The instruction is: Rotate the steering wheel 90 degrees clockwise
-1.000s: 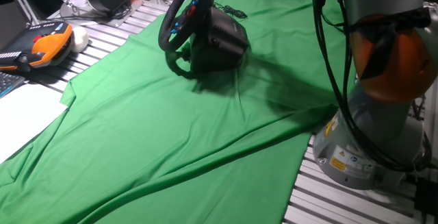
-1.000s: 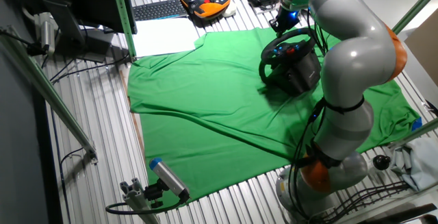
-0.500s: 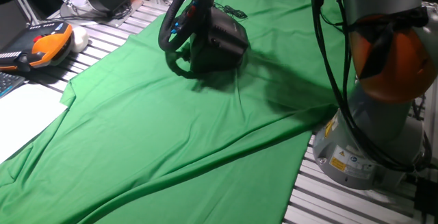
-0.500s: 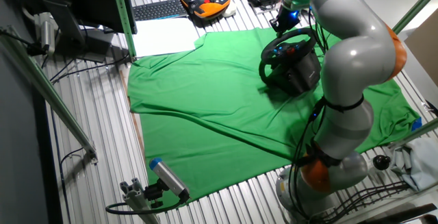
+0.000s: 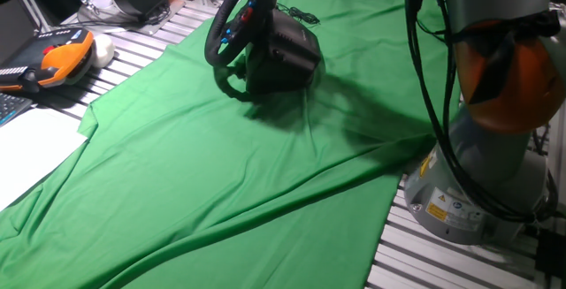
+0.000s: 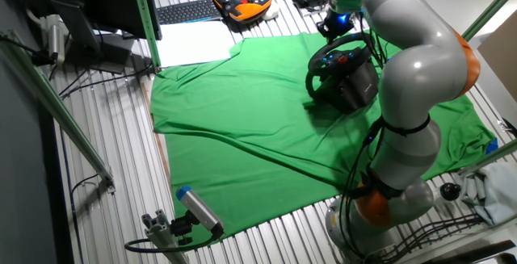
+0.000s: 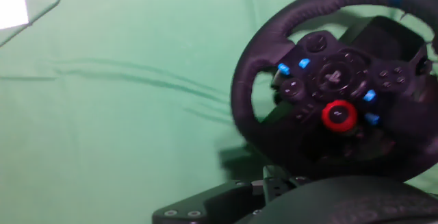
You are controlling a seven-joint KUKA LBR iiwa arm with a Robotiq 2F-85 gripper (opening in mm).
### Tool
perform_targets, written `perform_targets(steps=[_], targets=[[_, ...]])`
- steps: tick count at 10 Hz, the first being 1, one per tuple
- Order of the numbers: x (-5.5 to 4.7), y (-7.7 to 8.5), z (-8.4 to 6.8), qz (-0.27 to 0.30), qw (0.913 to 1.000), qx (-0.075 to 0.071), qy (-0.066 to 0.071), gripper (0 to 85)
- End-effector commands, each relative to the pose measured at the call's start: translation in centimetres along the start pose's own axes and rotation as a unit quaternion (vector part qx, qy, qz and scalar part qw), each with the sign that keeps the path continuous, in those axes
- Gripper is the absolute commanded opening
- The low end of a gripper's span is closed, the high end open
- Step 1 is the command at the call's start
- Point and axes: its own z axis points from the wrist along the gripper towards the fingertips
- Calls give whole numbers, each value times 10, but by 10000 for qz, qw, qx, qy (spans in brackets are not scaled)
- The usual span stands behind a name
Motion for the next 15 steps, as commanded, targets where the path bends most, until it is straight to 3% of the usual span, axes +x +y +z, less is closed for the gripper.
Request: perform_targets(steps=[1, 2, 3, 4, 9, 13, 15], targets=[[-2, -4, 0, 106, 9999, 29, -11, 170], [-7, -15, 0, 179, 9998, 80, -3, 340], [-11, -28, 0, 201, 9998, 70, 16, 340], [-15, -41, 1, 182, 9998, 26, 30, 510], [-22, -96, 10, -22, 10000, -76, -45, 510], [-23, -117, 11, 16, 9999, -86, -50, 510], [-18, -129, 16, 337, 9991, -269, -61, 510]])
